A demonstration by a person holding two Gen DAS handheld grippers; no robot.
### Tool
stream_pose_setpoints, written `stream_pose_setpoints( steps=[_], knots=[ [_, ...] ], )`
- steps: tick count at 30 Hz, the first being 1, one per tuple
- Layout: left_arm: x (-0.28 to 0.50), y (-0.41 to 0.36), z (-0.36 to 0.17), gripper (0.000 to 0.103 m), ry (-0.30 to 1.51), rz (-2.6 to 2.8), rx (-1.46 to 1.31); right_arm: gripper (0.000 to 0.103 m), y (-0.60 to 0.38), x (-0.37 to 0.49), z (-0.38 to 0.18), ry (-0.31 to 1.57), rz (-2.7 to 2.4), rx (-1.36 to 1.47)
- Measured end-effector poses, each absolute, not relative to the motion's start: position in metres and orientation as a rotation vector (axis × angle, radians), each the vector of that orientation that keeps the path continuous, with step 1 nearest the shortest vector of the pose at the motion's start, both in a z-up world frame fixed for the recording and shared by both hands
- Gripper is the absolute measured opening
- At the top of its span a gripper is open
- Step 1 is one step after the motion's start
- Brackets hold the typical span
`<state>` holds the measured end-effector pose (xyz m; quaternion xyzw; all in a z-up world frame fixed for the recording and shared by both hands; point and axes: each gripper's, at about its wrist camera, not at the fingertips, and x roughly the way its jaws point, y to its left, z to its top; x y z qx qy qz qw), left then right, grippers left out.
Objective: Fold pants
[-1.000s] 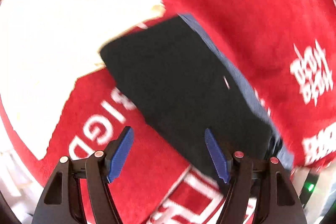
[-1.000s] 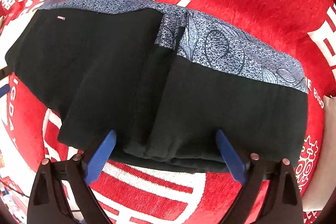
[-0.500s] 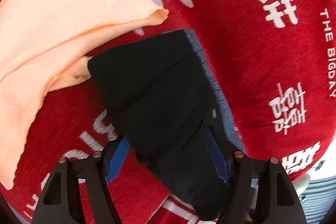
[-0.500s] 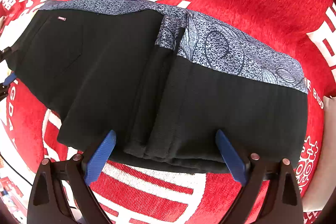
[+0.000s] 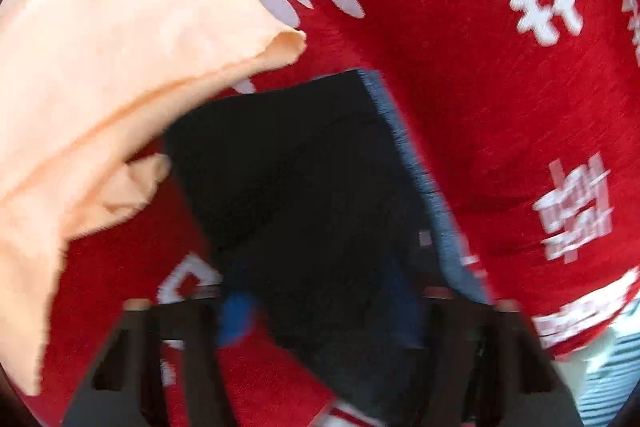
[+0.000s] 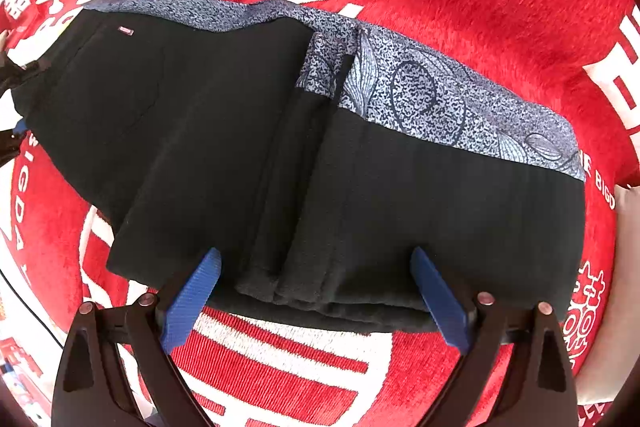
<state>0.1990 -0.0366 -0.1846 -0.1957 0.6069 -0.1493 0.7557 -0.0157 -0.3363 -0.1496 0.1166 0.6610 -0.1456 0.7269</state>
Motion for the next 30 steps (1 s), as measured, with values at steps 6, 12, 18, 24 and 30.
stream_pose_setpoints(
  steps=[6, 12, 18, 24, 30],
  knots=[
    [0.184, -0.067, -0.153, 0.027, 1.224, -0.336, -0.120, 0.092, -0.349, 0.001, -0.105, 1.389, -0.286, 0.346],
    [0.151, -0.112, -0.124, 0.027, 1.052, -0.388, 0.190, 0.092, -0.358, 0.073, -0.067, 1.359, -0.083, 0.498],
    [0.142, -0.133, -0.116, 0.027, 0.985, -0.426, 0.339, 0.093, -0.314, 0.174, -0.055, 1.434, 0.162, 0.504],
    [0.133, -0.143, -0.111, 0.027, 0.937, -0.449, 0.400, 0.094, -0.244, 0.243, -0.063, 1.541, 0.286, 0.334],
    [0.122, -0.148, -0.108, 0.027, 0.892, -0.456, 0.425, 0.094, -0.209, 0.269, -0.088, 1.651, 0.305, 0.220]
  ],
)
